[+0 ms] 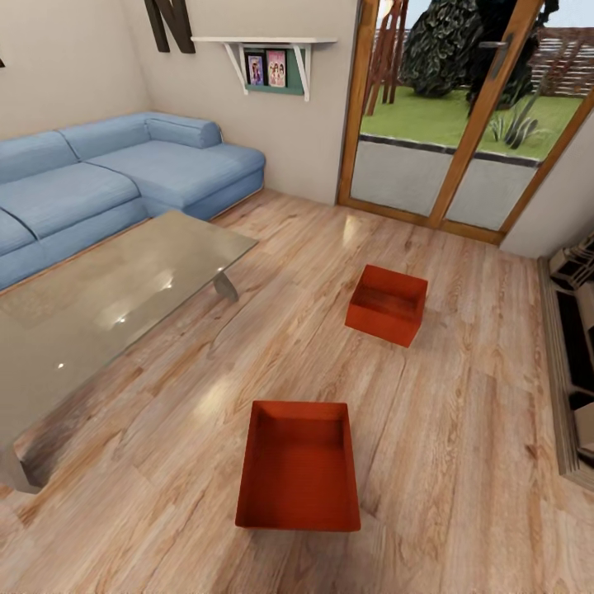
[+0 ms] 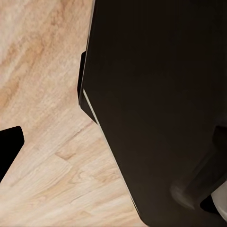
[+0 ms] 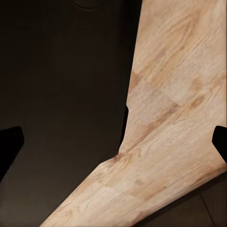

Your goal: Move the two storage containers from the living room to the garage. In the garage, place one container on the floor and stack the other container on top of it (either order is fine).

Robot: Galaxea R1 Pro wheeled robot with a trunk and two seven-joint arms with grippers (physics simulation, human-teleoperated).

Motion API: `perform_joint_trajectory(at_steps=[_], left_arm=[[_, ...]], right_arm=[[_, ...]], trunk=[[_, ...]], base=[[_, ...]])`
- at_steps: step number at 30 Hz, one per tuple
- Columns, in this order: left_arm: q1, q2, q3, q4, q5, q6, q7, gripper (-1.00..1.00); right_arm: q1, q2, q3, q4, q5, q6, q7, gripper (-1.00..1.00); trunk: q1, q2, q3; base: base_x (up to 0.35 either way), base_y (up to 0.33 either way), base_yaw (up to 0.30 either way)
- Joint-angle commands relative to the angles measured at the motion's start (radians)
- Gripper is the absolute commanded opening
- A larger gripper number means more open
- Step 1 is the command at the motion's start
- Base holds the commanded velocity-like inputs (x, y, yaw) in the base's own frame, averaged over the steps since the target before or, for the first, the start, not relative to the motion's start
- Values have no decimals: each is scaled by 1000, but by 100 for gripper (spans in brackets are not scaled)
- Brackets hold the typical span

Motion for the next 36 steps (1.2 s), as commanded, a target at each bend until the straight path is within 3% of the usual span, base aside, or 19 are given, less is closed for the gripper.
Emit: perform_joint_trajectory(at_steps=[1, 36], left_arm=[[0, 0, -1, 0, 5, -3, 1, 100], [0, 0, -1, 0, 6, -3, 0, 100]], right_arm=[[-1, 0, 3, 3, 7, -4, -5, 100], [-1, 4, -6, -2, 4, -5, -11, 100]], trunk=[[0, 0, -1], [0, 0, -1]], base=[[0, 0, 0], [0, 0, 0]])
